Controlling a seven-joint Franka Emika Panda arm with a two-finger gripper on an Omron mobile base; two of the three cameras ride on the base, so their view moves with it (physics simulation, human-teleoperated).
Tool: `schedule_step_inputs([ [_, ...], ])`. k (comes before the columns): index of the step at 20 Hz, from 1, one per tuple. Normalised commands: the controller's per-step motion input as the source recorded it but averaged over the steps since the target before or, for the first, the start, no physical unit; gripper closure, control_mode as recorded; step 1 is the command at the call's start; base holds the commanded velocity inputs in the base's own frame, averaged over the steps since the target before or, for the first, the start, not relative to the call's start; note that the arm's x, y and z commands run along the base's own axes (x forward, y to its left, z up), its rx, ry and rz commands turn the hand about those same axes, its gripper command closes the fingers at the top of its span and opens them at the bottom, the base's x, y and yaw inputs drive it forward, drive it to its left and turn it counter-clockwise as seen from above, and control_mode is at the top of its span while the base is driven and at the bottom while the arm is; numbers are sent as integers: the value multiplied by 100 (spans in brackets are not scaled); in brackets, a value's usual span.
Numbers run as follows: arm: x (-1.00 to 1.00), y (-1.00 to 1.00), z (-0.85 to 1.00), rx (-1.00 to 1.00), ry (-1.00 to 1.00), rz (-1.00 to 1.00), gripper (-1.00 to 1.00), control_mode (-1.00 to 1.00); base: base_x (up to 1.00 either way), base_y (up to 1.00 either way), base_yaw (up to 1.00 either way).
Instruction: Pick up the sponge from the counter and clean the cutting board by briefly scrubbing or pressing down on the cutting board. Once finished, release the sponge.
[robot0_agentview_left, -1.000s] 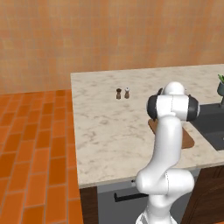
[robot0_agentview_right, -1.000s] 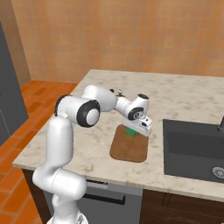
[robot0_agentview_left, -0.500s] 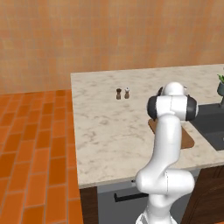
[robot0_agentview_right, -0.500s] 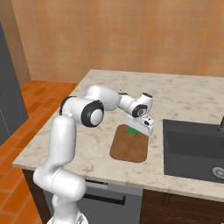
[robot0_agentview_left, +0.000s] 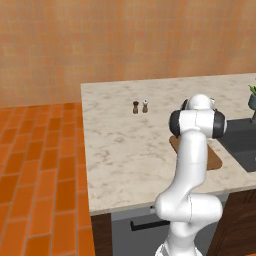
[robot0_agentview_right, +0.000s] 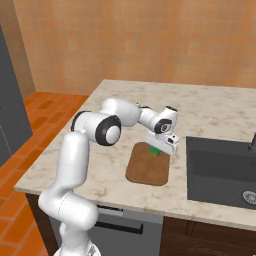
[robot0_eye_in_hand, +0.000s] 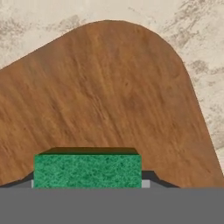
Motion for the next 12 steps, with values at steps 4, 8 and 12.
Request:
schedule_step_inputs([
  [4, -21, -55, -7, 0, -4, 0, 100, -100, 0, 0, 0],
  [8, -37, -40, -23, 0, -6, 0, 100, -100, 0, 0, 0],
  [12, -27, -19, -55, 0, -1, 0, 100, -100, 0, 0, 0],
])
